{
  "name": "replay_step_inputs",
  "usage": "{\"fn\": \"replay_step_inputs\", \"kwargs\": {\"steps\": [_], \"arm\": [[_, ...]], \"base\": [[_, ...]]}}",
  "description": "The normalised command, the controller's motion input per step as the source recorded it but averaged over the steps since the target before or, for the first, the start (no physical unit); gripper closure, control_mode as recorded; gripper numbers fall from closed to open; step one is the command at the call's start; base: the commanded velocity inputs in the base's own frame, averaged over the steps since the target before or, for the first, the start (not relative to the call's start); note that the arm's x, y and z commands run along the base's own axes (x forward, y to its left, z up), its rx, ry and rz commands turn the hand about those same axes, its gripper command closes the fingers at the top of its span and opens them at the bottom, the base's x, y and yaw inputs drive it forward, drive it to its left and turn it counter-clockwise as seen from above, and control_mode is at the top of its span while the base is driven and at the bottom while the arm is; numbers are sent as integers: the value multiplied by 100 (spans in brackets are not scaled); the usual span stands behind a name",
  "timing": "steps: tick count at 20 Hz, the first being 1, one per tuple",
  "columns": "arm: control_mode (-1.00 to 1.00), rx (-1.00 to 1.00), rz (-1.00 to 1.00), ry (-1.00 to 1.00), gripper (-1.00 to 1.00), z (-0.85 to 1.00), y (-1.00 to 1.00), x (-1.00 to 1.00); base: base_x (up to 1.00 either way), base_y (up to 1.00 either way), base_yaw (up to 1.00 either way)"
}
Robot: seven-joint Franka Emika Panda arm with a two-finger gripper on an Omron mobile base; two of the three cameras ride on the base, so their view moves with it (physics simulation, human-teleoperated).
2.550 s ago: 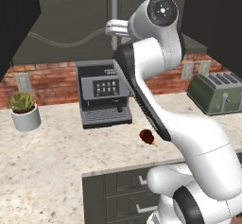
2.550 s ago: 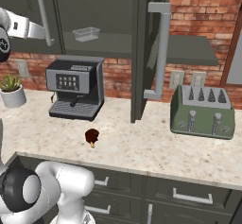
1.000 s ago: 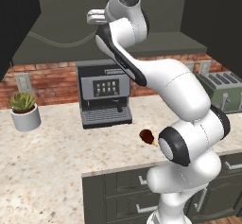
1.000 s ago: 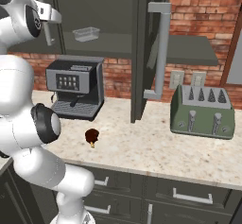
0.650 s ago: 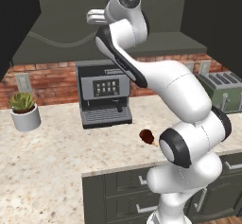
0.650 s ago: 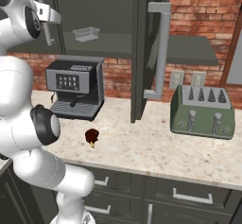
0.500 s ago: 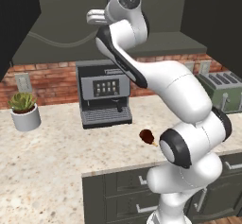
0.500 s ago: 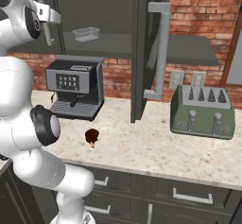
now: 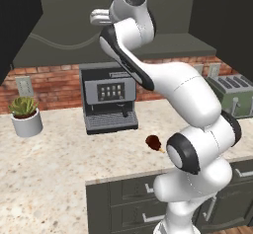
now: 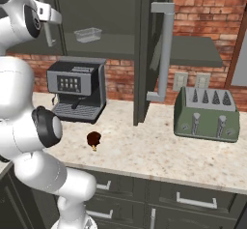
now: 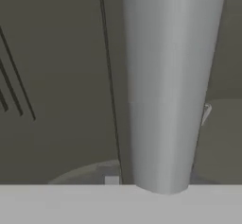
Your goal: Retrieve the tupperware from the cabinet, then place the raw meat into the tupperware to avoid contamination.
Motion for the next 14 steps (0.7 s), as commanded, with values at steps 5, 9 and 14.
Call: {"fn": "replay_step_inputs", "kwargs": {"steps": [5,9,14], "arm": [[-100,-7,-12,18,100,0,48,-29],[-100,-7,-18,5,100,-8,45,-63],[-100,-9,-16,4,100,-9,61,-57]], "base": [[0,0,0],[0,0,0],[0,0,0]]}}
